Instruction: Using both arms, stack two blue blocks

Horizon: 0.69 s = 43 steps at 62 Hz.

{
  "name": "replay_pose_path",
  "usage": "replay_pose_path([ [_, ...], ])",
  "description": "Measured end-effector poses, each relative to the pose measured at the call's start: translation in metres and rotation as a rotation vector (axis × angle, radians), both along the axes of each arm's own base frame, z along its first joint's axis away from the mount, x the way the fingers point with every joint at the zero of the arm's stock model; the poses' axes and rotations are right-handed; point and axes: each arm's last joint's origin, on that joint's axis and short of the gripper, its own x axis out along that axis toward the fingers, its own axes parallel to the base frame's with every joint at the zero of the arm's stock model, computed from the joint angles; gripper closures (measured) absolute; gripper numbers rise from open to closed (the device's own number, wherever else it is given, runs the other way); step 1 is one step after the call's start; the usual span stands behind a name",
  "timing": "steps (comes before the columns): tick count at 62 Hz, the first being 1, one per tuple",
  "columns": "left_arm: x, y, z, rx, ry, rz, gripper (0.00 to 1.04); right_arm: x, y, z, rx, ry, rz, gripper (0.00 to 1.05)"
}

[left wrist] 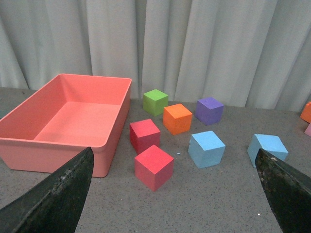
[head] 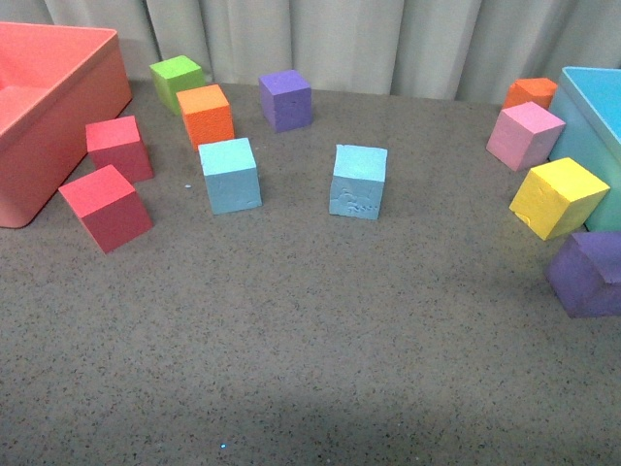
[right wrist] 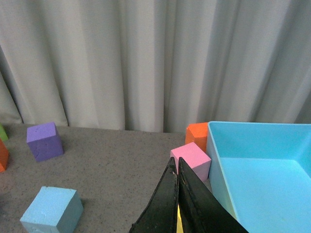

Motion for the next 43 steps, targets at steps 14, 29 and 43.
replay_pose_path([
  [14, 0.000, 0.000, 0.000, 0.000, 0.000, 0.000, 0.07, -0.034, -0.013, 0.000, 0.000, 0.005, -0.003, 1.04],
  [29, 0.000, 0.000, 0.000, 0.000, 0.000, 0.000, 0.07, -0.064, -0.027, -0.001, 0.002, 0.009, 0.016, 1.04],
  [43, 0.000, 0.000, 0.000, 0.000, 0.000, 0.000, 0.07, -0.089, -0.032, 0.000, 0.002, 0.005, -0.003, 1.04],
])
